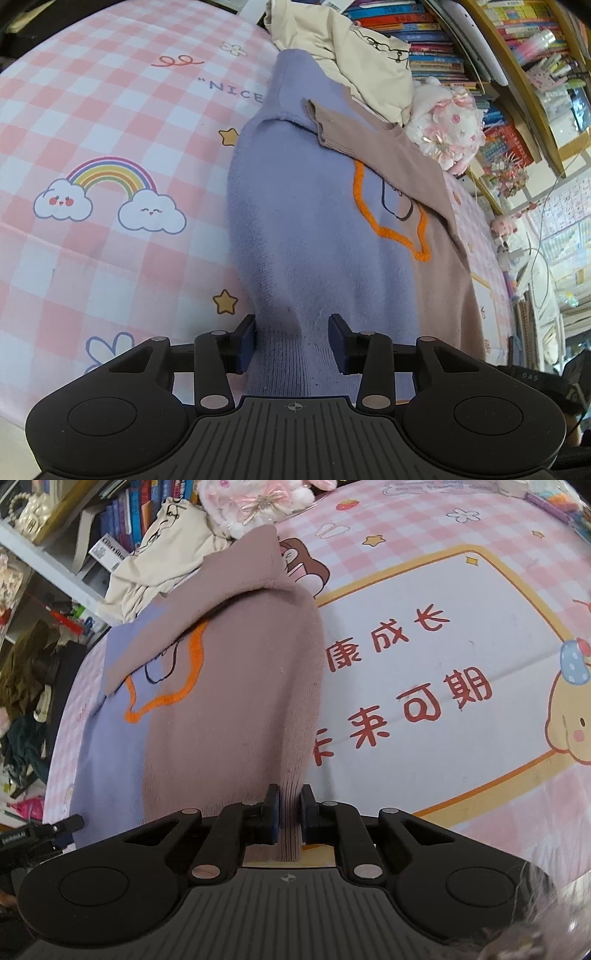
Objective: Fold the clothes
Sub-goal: 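Grasp the mauve side hem with the right gripper and fold it toward the center, then grasp the lavender hem with the left gripper while the right gripper holds the mauve hem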
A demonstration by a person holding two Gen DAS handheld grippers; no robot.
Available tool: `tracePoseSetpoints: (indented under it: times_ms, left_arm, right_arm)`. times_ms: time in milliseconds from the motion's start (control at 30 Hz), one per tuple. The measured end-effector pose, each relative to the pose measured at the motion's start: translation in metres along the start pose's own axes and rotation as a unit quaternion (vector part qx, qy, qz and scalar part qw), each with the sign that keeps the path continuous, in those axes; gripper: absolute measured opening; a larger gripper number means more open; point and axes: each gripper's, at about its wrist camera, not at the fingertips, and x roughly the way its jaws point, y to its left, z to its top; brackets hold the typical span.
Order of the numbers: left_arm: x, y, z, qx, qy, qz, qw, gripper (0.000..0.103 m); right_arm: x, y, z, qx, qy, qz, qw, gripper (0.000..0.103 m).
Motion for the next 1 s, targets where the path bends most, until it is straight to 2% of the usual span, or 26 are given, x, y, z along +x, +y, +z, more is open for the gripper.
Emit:
tracePoseSetpoints:
  times_ms: [467,567,633,733,1000]
  left_arm:
    - [-0.004,0.004,-0.003,0.001,-0.001,0.002,1.0,0.039]
    - [-0.005,0.006,-0.005,0.003,-0.001,0.005,1.0,0.031]
    - [-0.006,0.007,-0.005,0.008,0.001,0.01,0.9999,0.019]
    - [-0.005,0.009,-0.006,0.016,0.006,0.011,0.9998,0.011]
    - [-0.009,0.005,-0.016,0.042,0.027,0.004,0.9987,0.009]
  right_arm:
    - [0.007,0.019,0.0,-0.061,0.007,-0.011,0.998,0.014]
    - [0.007,0.017,-0.001,-0.063,0.011,-0.012,0.998,0.009]
    - [0.006,0.017,-0.002,-0.067,0.012,-0.013,0.998,0.007]
    - [0.004,0.015,-0.005,-0.066,0.013,-0.011,0.998,0.007]
    - [-0.01,0.006,-0.017,-0.045,0.014,-0.013,0.999,0.007]
